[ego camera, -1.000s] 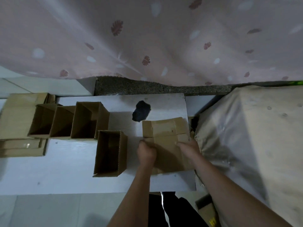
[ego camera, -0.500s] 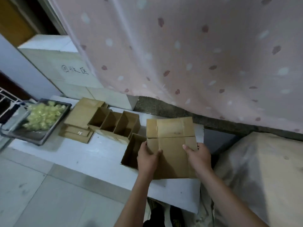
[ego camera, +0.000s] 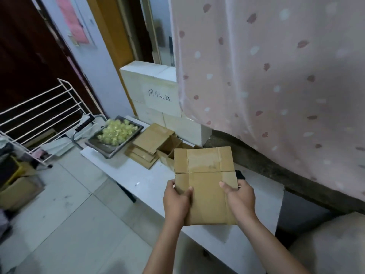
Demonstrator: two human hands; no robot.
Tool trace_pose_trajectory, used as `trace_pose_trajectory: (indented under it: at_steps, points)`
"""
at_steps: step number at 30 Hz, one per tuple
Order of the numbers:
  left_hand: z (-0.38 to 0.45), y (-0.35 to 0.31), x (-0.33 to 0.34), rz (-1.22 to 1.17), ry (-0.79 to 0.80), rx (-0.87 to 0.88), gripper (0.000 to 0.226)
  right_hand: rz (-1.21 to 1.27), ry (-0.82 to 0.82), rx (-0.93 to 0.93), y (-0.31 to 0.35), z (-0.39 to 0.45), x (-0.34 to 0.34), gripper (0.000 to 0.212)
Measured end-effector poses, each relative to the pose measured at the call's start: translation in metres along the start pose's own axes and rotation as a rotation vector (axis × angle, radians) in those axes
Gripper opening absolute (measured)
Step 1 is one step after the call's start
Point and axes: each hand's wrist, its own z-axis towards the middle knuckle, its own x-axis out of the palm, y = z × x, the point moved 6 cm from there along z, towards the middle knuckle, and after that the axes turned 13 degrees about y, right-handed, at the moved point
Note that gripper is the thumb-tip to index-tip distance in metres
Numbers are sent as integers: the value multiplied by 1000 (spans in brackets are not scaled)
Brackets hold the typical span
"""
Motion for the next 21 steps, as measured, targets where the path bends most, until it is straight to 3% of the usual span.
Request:
trace_pose_trajectory:
  at_steps: [15,21]
  points:
    - [67,-5,-214,-88,-89,128,29,-18,48,-179,106,-12,209,27]
    - [91,-4,-270,-125,-140,158,30,-46,65,-239,133,-11,266,25]
